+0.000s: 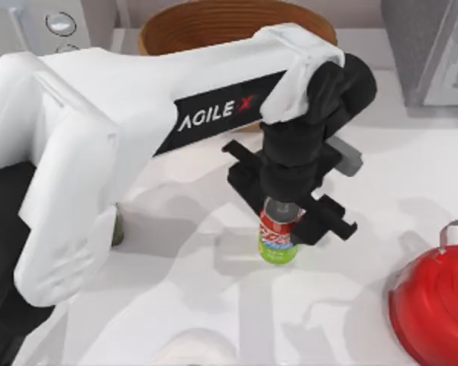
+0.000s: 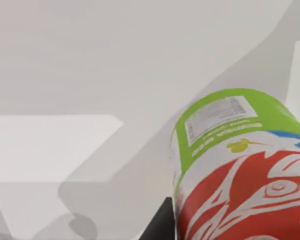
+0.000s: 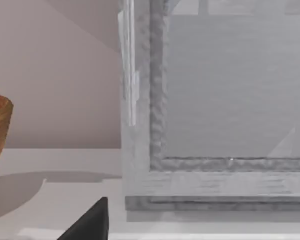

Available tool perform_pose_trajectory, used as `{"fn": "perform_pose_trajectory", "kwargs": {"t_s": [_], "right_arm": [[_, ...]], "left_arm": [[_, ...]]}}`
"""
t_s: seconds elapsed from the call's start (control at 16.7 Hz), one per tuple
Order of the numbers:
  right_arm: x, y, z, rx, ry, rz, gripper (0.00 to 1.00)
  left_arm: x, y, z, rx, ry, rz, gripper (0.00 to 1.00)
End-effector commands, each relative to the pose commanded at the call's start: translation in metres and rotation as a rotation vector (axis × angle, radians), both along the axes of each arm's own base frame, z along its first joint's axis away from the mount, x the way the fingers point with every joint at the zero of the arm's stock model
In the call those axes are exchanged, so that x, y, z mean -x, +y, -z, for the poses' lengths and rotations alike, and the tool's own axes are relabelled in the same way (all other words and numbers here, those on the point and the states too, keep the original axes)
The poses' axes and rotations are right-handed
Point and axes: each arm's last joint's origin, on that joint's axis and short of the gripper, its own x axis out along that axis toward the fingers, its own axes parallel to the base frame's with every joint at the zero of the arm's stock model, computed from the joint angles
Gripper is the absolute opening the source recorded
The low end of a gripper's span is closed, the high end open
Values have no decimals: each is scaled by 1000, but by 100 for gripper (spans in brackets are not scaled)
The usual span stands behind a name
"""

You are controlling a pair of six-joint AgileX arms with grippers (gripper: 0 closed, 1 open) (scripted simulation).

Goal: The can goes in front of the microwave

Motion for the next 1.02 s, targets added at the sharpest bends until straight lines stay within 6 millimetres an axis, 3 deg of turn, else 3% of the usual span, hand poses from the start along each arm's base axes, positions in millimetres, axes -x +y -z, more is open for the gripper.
{"fn": "perform_pose_trajectory", "kwargs": {"t_s": [0.3,0.84,1.02], "right_arm": [[0,0,0,0,0,0,100],[0,0,0,0,0,0,100],[0,0,0,0,0,0,100]], "left_arm": [[0,0,0,0,0,0,2],[0,0,0,1,0,0,0],[0,0,-9,-2,3,2,0]]}}
